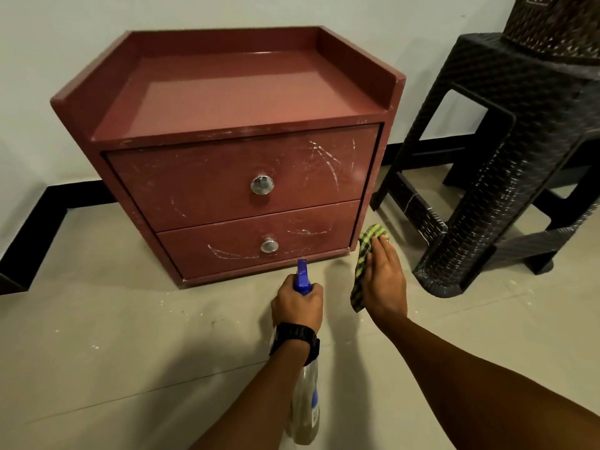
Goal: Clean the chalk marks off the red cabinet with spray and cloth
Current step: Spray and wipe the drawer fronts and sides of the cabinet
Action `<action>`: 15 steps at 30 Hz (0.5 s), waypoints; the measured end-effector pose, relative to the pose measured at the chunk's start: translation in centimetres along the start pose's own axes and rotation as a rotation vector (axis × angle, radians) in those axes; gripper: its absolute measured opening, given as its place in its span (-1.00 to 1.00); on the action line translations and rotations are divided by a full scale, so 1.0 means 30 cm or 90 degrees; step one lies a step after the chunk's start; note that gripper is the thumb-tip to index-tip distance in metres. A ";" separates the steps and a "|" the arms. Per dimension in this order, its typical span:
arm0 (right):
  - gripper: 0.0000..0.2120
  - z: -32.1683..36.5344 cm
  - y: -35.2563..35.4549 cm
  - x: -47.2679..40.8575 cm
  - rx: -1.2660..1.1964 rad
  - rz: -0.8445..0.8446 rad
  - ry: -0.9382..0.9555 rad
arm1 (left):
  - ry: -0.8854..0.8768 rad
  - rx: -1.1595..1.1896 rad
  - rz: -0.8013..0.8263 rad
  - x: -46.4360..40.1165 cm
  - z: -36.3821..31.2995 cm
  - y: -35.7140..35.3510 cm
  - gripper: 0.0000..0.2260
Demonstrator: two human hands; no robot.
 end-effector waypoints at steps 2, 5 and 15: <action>-0.58 0.037 0.004 -0.034 -0.043 -0.030 -0.013 | -0.016 0.011 -0.007 -0.002 0.000 0.031 -0.94; -0.60 0.109 0.023 -0.121 -0.084 -0.076 0.004 | -0.042 0.027 -0.048 -0.012 -0.011 0.101 -0.91; -0.53 0.383 0.016 -0.362 -0.286 -0.250 -0.002 | -0.174 0.076 -0.144 -0.085 -0.198 0.308 -0.92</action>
Point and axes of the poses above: each hand's wrist, its own x-axis away from the middle knuckle, its own y-axis out of the back of the hand, z = x × y, the point moved 4 cm from there along -x, towards the middle knuckle, and after that the axes turned 11 degrees about z, right-handed, at the moved point
